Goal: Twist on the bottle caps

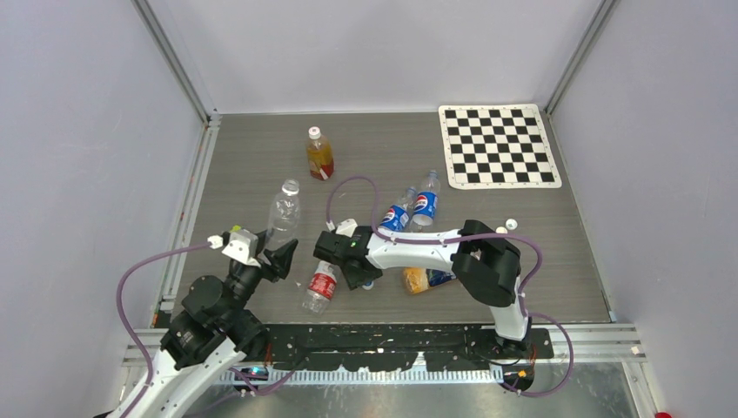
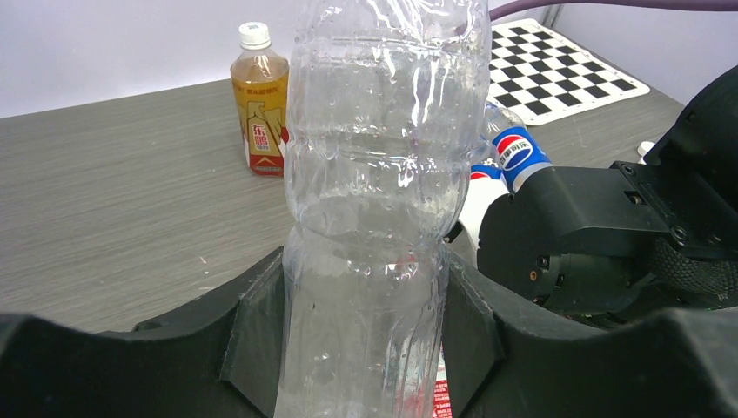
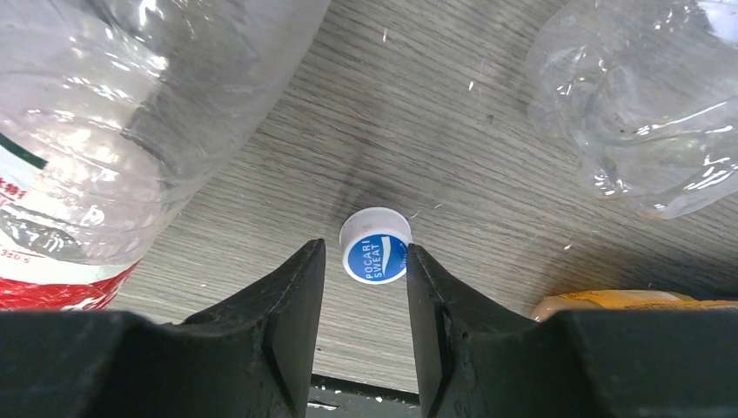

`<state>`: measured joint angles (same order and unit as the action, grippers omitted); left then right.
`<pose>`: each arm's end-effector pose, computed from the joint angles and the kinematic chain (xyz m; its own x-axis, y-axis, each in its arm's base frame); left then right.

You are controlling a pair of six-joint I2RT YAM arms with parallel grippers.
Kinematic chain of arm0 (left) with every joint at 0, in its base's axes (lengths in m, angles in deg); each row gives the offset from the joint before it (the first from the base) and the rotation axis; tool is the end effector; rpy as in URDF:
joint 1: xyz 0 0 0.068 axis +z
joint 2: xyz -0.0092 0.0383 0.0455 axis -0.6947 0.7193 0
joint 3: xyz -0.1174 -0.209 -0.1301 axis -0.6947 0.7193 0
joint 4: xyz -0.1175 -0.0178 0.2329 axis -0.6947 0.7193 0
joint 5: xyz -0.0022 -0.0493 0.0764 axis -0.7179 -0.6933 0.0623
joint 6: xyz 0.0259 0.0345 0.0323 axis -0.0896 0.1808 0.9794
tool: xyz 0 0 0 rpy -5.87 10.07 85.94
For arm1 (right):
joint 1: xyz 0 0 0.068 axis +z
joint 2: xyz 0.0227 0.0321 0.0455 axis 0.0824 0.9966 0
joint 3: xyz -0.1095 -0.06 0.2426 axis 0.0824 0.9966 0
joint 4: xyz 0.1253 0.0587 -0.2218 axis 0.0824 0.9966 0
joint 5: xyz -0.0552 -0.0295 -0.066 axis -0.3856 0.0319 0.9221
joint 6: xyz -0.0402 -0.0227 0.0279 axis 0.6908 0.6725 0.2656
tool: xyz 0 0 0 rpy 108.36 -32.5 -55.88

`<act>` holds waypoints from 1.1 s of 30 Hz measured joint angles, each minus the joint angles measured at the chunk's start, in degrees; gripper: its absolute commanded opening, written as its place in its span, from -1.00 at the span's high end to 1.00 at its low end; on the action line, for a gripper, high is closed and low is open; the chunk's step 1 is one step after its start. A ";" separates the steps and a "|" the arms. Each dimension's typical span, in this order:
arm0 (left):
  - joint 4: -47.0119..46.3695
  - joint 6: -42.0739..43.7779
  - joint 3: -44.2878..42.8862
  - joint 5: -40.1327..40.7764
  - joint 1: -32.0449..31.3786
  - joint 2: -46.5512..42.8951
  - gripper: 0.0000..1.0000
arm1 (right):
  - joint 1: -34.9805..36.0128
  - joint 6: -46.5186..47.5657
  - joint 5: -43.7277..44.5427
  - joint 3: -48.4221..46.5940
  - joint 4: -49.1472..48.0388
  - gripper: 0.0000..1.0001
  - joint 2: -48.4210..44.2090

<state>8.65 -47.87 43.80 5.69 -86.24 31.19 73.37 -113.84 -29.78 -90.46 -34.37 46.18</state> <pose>0.0543 -0.0354 0.2803 -0.0073 -0.1232 -0.9924 0.4315 0.8949 -0.1143 0.1500 0.3548 0.1757 -0.8385 -0.4293 -0.3356 -0.4264 0.9004 -0.0864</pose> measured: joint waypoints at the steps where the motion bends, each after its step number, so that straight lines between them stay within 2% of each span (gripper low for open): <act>1: -0.07 -0.02 0.04 -0.04 0.00 0.09 0.77 | 0.00 -0.02 0.00 0.00 0.07 0.09 0.00; 33: -1.07 -0.07 0.20 -1.05 0.00 1.49 0.79 | 0.00 -1.33 1.07 -0.74 1.14 0.09 0.15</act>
<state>7.58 -47.93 44.00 4.64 -86.24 32.67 73.37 -115.18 -28.71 -91.20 -33.23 46.33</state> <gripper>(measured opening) 0.577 0.457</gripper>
